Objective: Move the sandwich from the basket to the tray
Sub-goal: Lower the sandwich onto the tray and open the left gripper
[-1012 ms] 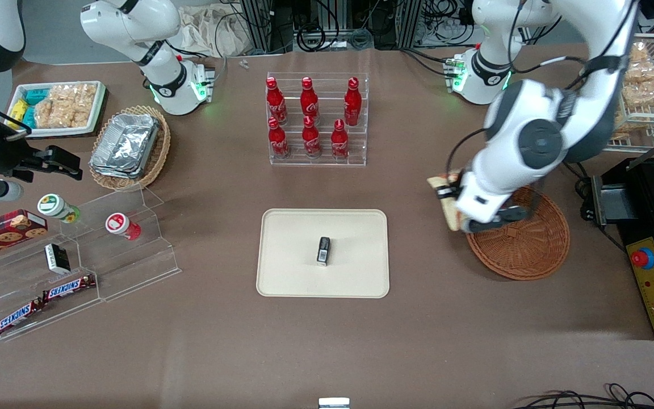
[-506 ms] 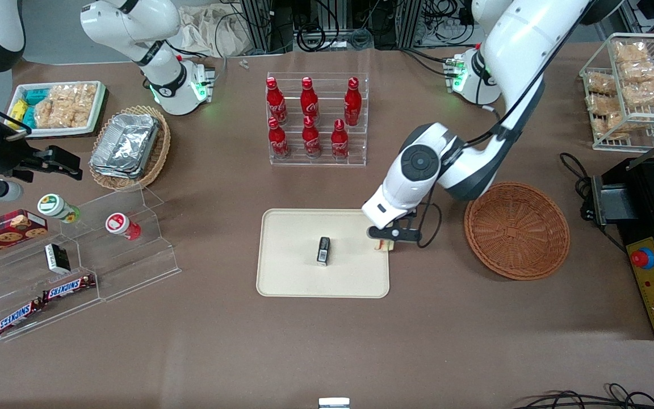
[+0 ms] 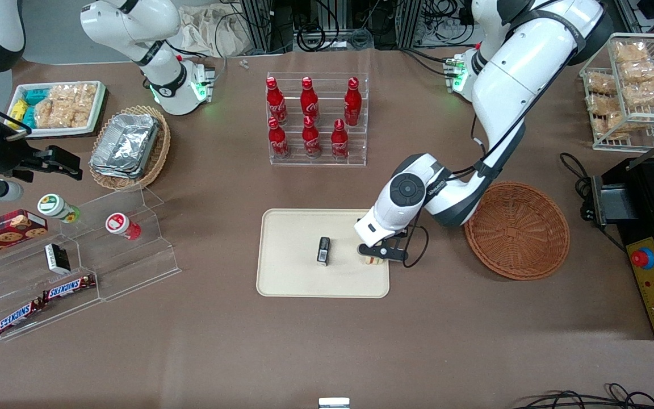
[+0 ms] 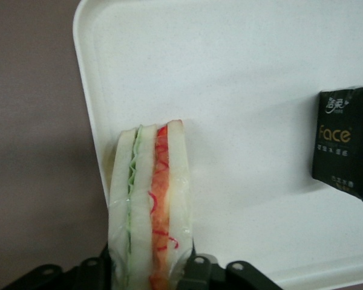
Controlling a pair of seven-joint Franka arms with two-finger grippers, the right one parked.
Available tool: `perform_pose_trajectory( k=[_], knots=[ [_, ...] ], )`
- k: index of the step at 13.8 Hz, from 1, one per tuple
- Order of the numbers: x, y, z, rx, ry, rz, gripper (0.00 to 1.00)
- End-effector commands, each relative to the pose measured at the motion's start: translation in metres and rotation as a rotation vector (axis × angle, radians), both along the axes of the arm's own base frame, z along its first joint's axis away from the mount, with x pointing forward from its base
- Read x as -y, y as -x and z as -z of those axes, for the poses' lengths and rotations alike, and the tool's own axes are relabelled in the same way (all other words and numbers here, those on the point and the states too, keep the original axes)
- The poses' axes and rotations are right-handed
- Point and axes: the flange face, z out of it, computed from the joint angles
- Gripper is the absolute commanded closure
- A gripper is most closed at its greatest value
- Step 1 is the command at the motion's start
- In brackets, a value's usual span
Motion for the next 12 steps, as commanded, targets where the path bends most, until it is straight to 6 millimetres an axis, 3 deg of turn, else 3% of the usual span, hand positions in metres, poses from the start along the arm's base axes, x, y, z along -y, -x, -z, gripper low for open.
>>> perform_pose_trajectory(
  k=[1,3,5,7,8,10,12],
  knots=[
    [0.0,-0.013,-0.025,0.047,-0.009,-0.06,0.0],
    [-0.03,-0.028,-0.073,0.043,-0.057,-0.102,0.0],
    [-0.041,-0.032,-0.138,0.057,-0.104,-0.131,0.0],
    [-0.08,-0.046,-0.185,0.037,-0.107,-0.204,0.0],
    [-0.093,-0.042,-0.214,0.016,-0.113,-0.168,0.0],
    [-0.141,-0.038,-0.264,-0.081,-0.098,-0.086,0.0],
    [-0.187,-0.033,-0.302,-0.119,-0.126,-0.049,0.0]
  ],
)
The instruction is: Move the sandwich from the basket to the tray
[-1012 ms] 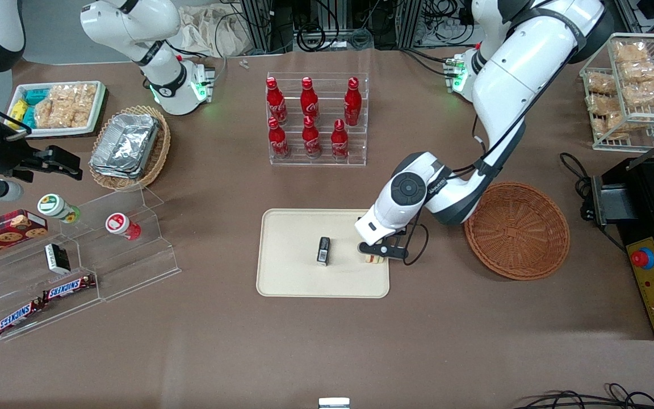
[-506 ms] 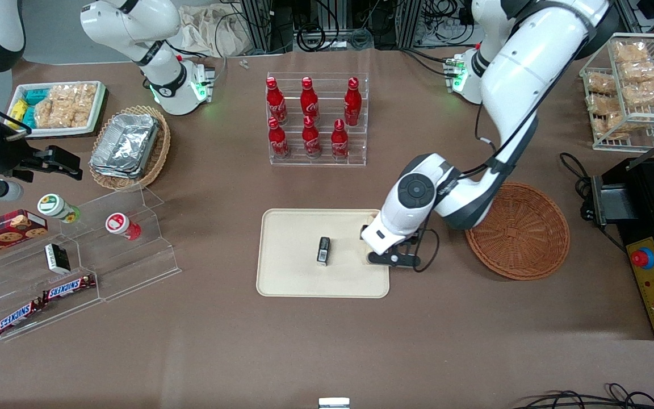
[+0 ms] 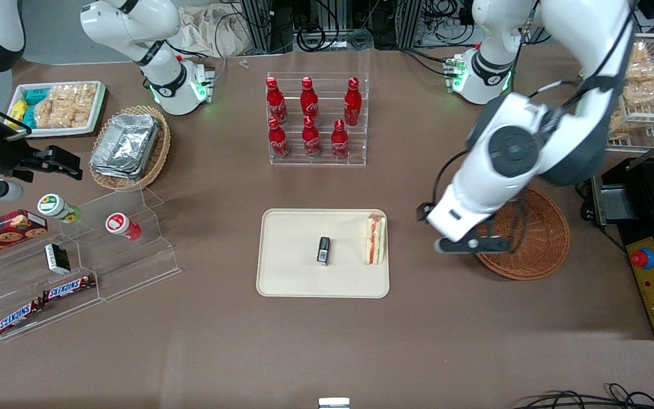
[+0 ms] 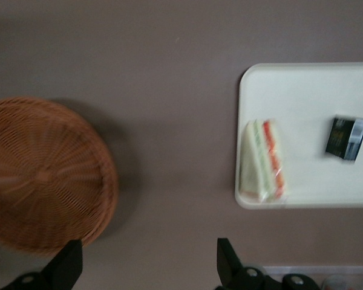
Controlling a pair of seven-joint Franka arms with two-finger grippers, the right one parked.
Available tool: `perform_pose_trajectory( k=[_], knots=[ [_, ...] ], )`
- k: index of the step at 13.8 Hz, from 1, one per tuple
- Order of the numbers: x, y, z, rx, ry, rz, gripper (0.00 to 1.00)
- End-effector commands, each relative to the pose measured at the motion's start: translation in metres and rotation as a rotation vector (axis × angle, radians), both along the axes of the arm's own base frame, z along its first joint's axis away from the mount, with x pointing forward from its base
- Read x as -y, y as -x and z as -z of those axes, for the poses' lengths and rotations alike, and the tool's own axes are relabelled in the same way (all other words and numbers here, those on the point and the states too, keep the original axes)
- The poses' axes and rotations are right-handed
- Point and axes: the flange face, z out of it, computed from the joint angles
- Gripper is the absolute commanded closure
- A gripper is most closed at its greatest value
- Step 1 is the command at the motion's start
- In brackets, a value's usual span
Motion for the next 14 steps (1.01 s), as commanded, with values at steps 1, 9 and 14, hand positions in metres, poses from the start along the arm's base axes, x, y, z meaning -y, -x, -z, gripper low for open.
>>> perform_pose_trajectory(
  k=[1,9,14],
  knots=[
    [-0.058,0.011,-0.052,-0.028,-0.005,0.032,0.0],
    [-0.19,0.056,-0.134,-0.03,0.08,0.04,0.0],
    [-0.2,0.063,-0.135,-0.037,0.073,0.028,0.0]
  ],
)
